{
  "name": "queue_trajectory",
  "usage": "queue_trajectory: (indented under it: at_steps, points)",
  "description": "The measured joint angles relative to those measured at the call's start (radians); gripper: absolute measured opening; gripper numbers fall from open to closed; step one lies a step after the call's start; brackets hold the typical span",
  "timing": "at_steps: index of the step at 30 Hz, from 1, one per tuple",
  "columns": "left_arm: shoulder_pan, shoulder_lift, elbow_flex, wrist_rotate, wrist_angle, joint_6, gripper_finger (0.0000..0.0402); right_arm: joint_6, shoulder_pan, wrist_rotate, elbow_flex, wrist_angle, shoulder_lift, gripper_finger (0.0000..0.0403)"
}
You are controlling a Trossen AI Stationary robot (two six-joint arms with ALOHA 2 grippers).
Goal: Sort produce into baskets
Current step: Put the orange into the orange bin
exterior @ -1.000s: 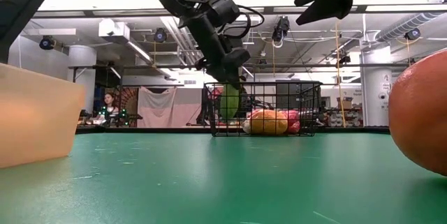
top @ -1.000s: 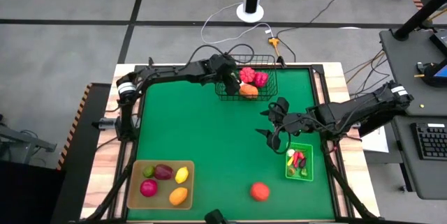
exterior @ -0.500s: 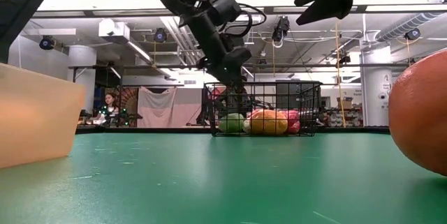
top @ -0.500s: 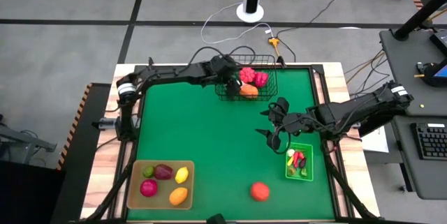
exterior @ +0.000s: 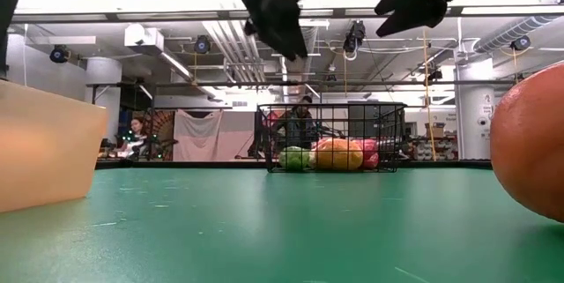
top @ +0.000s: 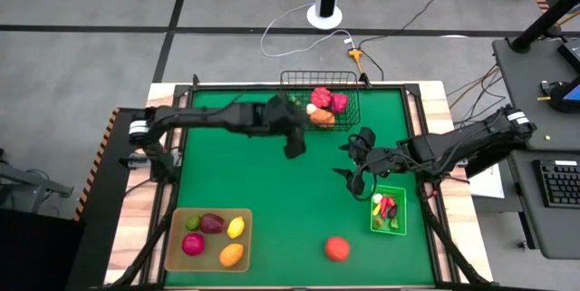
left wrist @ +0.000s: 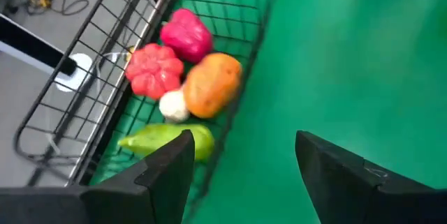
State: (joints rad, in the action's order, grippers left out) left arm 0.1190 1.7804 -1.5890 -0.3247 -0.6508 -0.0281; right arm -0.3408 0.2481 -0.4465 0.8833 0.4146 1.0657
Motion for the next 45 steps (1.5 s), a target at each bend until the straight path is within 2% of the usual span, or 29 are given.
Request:
queue_trajectory:
  at_steps: [7,14,19,26,29,33,39,45]
  points:
    - [-0.198,-0.072,0.042,-0.177,-0.105,-0.065,0.0229,-0.009,0.001,0.001,-0.021,0.000,0.000,0.0329]
    - [-0.368,-0.167,0.177,-0.270,-0.099,-0.187,0.0225,-0.038,0.013,0.074,-0.021,-0.008,0.001,0.0329]
    - [-0.460,-0.246,0.315,-0.271,0.024,-0.255,0.0216,-0.092,0.057,0.128,-0.021,-0.016,0.037,0.0329]
    - [-0.561,-0.330,0.467,-0.269,0.246,-0.239,0.0207,-0.193,0.130,0.225,-0.002,-0.006,0.143,0.0329]
    - [-0.582,-0.359,0.506,-0.286,0.311,-0.237,0.0206,-0.224,0.166,0.247,0.049,0.034,0.197,0.0328]
    - [-0.601,-0.375,0.529,-0.345,0.318,-0.241,0.0206,-0.243,0.223,0.274,0.164,0.154,0.287,0.0328]
    - [-0.603,-0.376,0.524,-0.348,0.322,-0.225,0.0206,-0.299,0.304,0.274,0.384,0.428,0.444,0.0329]
    - [-0.603,-0.376,0.523,-0.348,0.354,-0.171,0.0206,-0.362,0.344,0.298,0.544,0.560,0.587,0.0342]
